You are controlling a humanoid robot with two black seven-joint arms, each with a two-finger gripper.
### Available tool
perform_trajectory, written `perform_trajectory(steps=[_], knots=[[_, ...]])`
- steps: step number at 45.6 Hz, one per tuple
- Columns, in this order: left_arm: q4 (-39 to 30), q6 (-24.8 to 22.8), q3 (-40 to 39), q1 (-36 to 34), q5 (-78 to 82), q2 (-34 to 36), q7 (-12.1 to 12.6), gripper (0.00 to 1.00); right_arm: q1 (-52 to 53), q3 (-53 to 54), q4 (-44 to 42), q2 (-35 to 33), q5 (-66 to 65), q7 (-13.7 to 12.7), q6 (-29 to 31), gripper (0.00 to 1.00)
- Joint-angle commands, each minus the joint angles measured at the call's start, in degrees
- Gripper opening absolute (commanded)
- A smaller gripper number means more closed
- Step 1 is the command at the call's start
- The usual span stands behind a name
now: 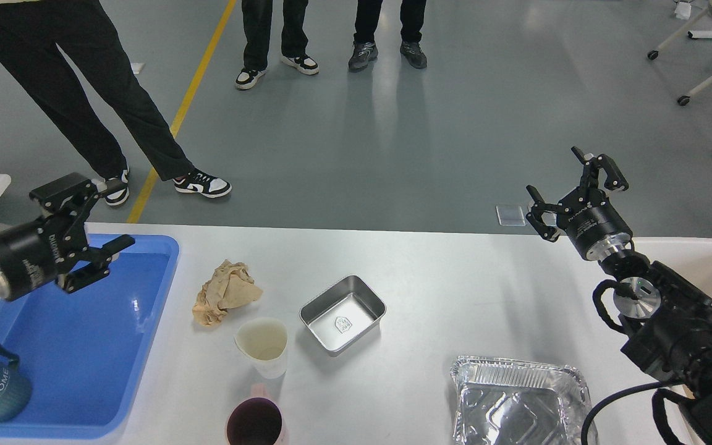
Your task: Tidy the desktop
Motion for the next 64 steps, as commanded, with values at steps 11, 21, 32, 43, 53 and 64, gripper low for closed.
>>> perform_trajectory(steps=[11,21,32,43,53,64], knots=[[-14.1,-10.7,-0.4,4.6,7.1,29.9,-0.1,0.94,-0.7,0.0,0.0,0.5,0.0,0.1,-0.2,1.0],[-14.4,-16.1,-1.7,2.9,10.0,36.6,0.0,0.94,-0.4,0.0,0.0,0.4,0.0,0.1,-0.2,1.0],[-14.5,-17.4,-1.8,2.4,10.5,38.0,0.7,0.94,-0.1,0.0,0.0,0.3,0.0,0.1,-0.2,1.0],[-17.5,-18.8,-2.0,0.9,15.4,36.1,3.1,0.94,0.1,0.0,0.0,0.5,0.0,0.1,-0.2,1.0],[-23.2,-19.1,-2.0,-0.7,30.9,24.6,10.7,0.94,0.1,0.0,0.1,0.5,0.0,0.1,-0.2,1.0],[-24.0,-22.0,-1.7,-0.5,41.3,11.8,20.5,0.94,0.2,0.0,0.1,0.4,0.0,0.0,0.1,1.0]])
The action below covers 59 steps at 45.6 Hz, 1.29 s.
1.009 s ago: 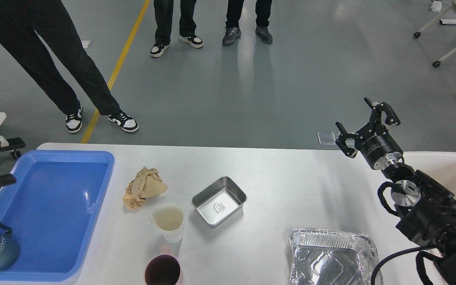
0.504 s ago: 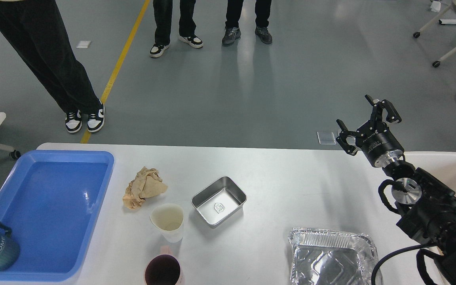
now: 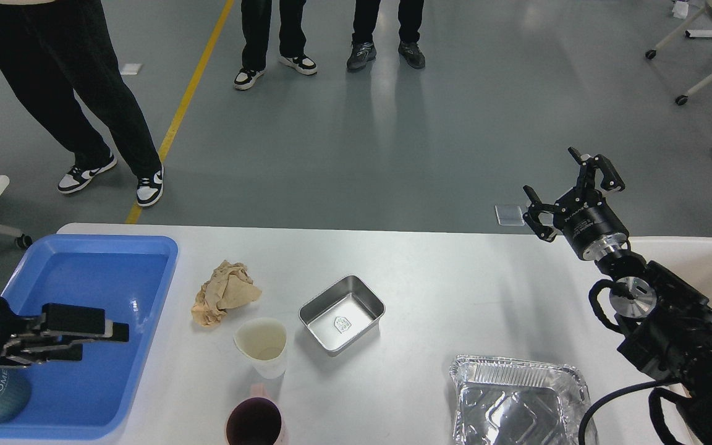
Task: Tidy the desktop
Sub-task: 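Reach the left gripper to the dark-red cup and grasp it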
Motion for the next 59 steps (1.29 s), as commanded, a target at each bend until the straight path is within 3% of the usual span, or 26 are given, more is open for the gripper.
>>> perform_trajectory(steps=[1,9,13,31,59], knots=[[-0.1,-1.3,0.1,0.4,5.5,-7.1,4.9,0.94,0.1,0.0,0.1,-0.1,0.0,-0.1,0.3,1.0],[-0.1,-1.3,0.8,1.2,10.1,-17.2,11.7,0.94,0.1,-0.2,0.1,-0.1,0.0,-0.2,0.5,1.0],[0.1,-1.3,1.1,2.0,12.7,-19.9,12.8,0.94,0.0,-0.2,0.1,-0.1,0.0,-0.1,0.5,1.0],[1.6,0.1,1.7,6.5,21.2,-28.1,14.8,0.9,0.2,-0.5,0.3,-0.4,-0.1,-0.2,0.7,1.0],[5.5,1.1,3.1,6.8,26.9,-33.5,16.2,0.65,0.0,-0.7,0.6,-0.5,-0.1,-0.2,0.7,1.0]])
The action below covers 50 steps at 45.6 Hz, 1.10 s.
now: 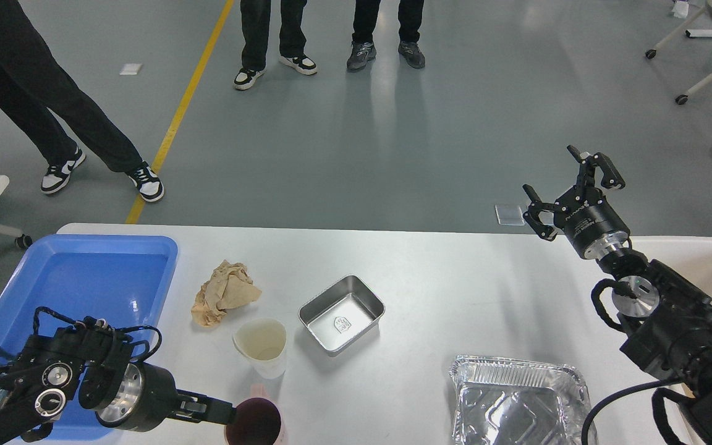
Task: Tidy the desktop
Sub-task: 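Reach the left gripper to the dark-red cup and grasp it, then lift the pink mug with the left gripper toward the blue tub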
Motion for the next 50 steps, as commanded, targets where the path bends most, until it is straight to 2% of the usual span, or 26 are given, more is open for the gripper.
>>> perform_trajectory(steps=[1,5,8,10,13,25,34,39,46,50], knots=[[0.4,-0.1,0.7,-0.1,1.0,-0.3,0.2,0.64,-0.1,-0.1,0.0,0.0,0.0,0.0,0.0,1.0],[0.5,-0.1,1.5,-0.1,2.1,-1.3,0.5,0.62,-0.1,-0.1,0.0,0.0,0.0,0.0,0.0,1.0],[0.6,-0.1,1.6,0.0,3.1,-2.2,0.8,0.55,-0.1,-0.1,0.0,0.0,0.0,0.0,0.0,1.0],[0.6,-0.4,1.6,-0.1,3.6,-2.6,0.8,0.5,-0.1,-0.1,0.0,0.1,0.0,0.0,0.0,1.0],[1.0,0.0,1.7,0.0,3.9,-3.2,1.1,0.36,-0.2,-0.1,0.0,0.1,0.0,0.0,0.0,1.0],[2.4,-0.5,1.8,-0.1,5.2,-5.0,2.3,0.02,-0.1,-0.2,0.0,-0.1,0.0,0.0,0.0,1.0],[2.4,-1.4,1.5,-1.1,4.9,-6.4,3.2,0.0,-0.1,-0.2,0.0,0.0,0.0,0.0,0.0,1.0],[1.8,-5.6,0.4,-1.7,4.2,-5.9,3.4,0.0,0.0,-0.2,0.0,-0.1,0.0,0.0,-0.1,1.0],[-1.4,-13.5,-7.0,-3.6,-0.5,-2.6,4.5,0.0,0.1,-0.2,0.0,-0.2,0.0,0.0,0.0,1.0],[-3.9,-13.5,-12.7,-6.5,-6.1,0.2,5.8,0.01,0.1,-0.2,0.0,-0.2,0.0,-0.1,-0.1,1.0]])
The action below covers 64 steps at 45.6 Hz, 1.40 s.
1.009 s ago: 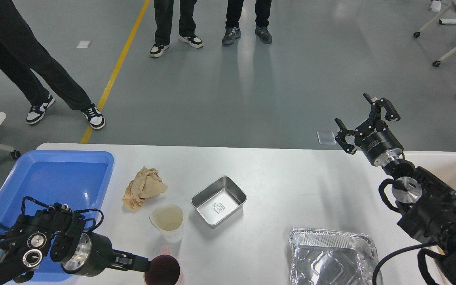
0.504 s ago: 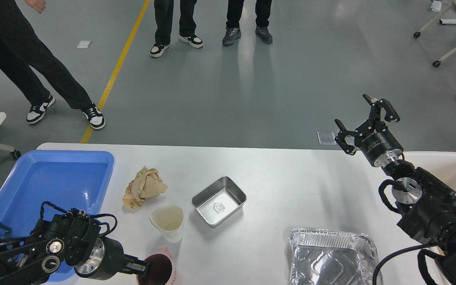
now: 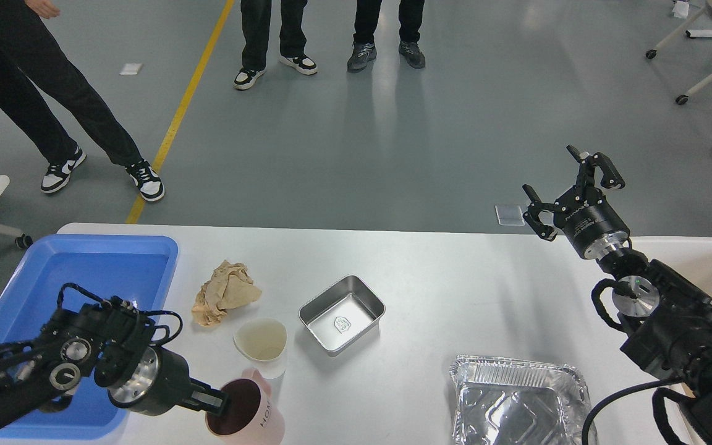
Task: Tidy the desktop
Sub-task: 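Lift the pink mug with the left gripper toward the blue tub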
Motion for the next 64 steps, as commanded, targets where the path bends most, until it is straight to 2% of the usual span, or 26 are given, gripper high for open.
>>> perform_trajectory(steps=[1,4,8,13,17,19,40,45,55,60,64], knots=[[-3.6,-1.9,-8.6,-4.4,-7.7,4.5,1.7,0.01,0.0,0.0,0.0,-0.1,-0.1,-0.1,-0.1,1.0],[-3.8,-1.9,-12.6,-9.5,-13.2,7.8,1.9,0.01,0.3,0.0,0.0,-0.1,-0.1,-0.1,-0.1,1.0],[-2.8,-1.9,-14.0,-21.3,-24.8,13.9,1.9,0.01,0.4,-0.1,0.0,-0.1,-0.1,-0.1,-0.1,1.0],[-0.2,-1.9,-10.2,-33.4,-34.4,21.2,1.9,0.02,0.8,-0.1,0.0,0.0,-0.1,-0.1,-0.1,1.0],[0.4,-1.9,-5.0,-39.9,-36.0,23.9,1.6,0.02,1.0,0.0,0.0,0.1,-0.1,-0.1,-0.1,1.0],[0.3,-1.9,-3.9,-41.0,-36.2,24.2,1.6,0.02,1.0,0.0,0.0,0.1,-0.1,-0.1,-0.1,1.0],[0.3,-1.9,-3.0,-41.2,-37.5,26.4,1.5,0.02,1.3,0.0,0.0,0.2,-0.1,-0.2,-0.1,1.0],[0.3,-1.9,-2.2,-40.4,-37.5,29.1,1.3,0.02,1.3,0.0,0.0,0.2,-0.1,-0.3,-0.1,1.0],[2.1,-1.9,4.3,-33.0,-36.8,37.2,0.4,0.02,1.3,0.0,0.0,0.4,-0.1,-0.3,-0.1,1.0],[6.3,-1.9,5.0,-28.8,-36.1,38.0,0.0,0.01,1.3,0.0,0.0,0.4,-0.1,-0.3,-0.1,1.0],[9.6,-1.9,5.0,-24.9,-34.4,37.2,-1.3,0.01,1.2,0.0,0.2,0.4,-0.1,-0.3,-0.1,1.0]])
